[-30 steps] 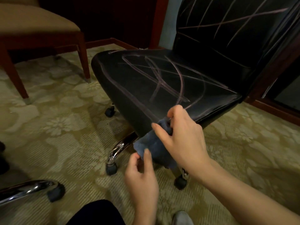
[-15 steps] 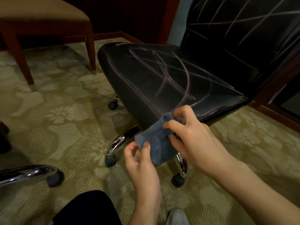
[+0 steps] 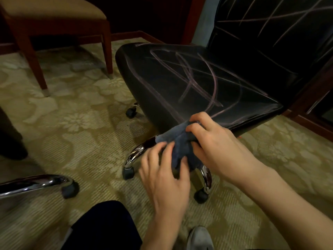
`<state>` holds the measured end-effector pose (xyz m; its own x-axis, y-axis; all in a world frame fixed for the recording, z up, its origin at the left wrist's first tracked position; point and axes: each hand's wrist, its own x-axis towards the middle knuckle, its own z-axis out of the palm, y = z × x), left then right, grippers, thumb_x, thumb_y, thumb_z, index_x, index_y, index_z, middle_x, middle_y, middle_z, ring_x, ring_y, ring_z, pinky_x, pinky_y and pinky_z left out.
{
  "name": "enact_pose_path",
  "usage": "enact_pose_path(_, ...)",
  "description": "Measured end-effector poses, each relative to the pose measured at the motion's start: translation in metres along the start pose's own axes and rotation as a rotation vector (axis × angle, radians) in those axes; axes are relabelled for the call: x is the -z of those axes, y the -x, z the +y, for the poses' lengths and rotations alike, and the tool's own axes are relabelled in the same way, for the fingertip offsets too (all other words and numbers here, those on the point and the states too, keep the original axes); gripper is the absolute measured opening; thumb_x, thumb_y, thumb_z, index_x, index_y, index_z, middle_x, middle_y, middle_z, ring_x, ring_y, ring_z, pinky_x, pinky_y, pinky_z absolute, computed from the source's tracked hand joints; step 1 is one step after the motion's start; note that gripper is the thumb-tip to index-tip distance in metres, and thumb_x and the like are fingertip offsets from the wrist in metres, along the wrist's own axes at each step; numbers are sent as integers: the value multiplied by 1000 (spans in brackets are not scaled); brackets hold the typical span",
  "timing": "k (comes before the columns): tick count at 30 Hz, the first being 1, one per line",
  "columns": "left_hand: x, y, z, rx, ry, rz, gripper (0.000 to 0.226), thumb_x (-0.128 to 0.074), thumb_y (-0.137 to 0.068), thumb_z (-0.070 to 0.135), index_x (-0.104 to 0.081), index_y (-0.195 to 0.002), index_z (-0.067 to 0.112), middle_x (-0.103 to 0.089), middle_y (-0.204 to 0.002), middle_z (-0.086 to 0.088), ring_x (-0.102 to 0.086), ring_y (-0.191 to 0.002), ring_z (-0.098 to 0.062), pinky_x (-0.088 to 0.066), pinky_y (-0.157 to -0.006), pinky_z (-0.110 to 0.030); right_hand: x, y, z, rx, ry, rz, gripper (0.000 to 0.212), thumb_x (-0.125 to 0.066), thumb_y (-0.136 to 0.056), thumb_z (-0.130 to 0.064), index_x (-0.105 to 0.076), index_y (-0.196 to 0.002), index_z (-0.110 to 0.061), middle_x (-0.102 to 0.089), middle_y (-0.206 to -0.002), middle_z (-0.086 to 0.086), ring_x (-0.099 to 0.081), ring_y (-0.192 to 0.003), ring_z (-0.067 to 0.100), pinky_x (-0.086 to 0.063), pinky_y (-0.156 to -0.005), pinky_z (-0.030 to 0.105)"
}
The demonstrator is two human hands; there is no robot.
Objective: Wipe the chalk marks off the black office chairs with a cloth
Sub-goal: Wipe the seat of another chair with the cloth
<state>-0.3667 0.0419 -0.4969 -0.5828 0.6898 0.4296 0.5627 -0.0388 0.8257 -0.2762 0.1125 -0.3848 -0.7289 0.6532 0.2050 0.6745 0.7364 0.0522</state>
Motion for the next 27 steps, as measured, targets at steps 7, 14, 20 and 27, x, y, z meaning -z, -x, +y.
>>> enact_pose_path(7, 10, -19, 0, -41, 157, -116, 23, -60, -87, 29, -72, -102, 17, -65, -97, 10, -58, -85, 0, -41, -74, -6, 5, 5, 1, -38, 45, -66, 16, -55, -82, -18, -59, -97, -12, -51, -104, 3, -56, -79, 23, -54, -64, 38)
enact_pose_path(14, 3, -25, 6, 64, 272, -268, 17, -68, -80, 32, -74, -94, 24, -66, -88, 18, -63, -83, 1, -49, -72, -18, 8, 19, 21, -19, 78, -83, 22, -40, -86, -24, -58, -93, -13, -52, -99, 2, -56, -78, 23, -55, -62, 39)
enact_pose_path(20, -14, -73, -14, 167, 182, -119, 21, -66, -77, 19, -63, -98, 16, -61, -98, 5, -59, -88, -14, -45, -77, -26, -16, -61, 14, 41, 136, -91, 16, -66, -81, -19, -58, -93, -13, -52, -99, 5, -54, -75, 23, -53, -55, 38)
enact_pose_path(27, -12, -68, -22, 104, 133, -241, 48, -60, -78, 42, -49, -120, 21, -50, -117, 8, -52, -109, -10, -47, -88, -25, -8, -74, 21, 87, 165, -163, 23, -63, -83, -19, -59, -104, -11, -51, -116, 10, -59, -81, 24, -51, -45, 35)
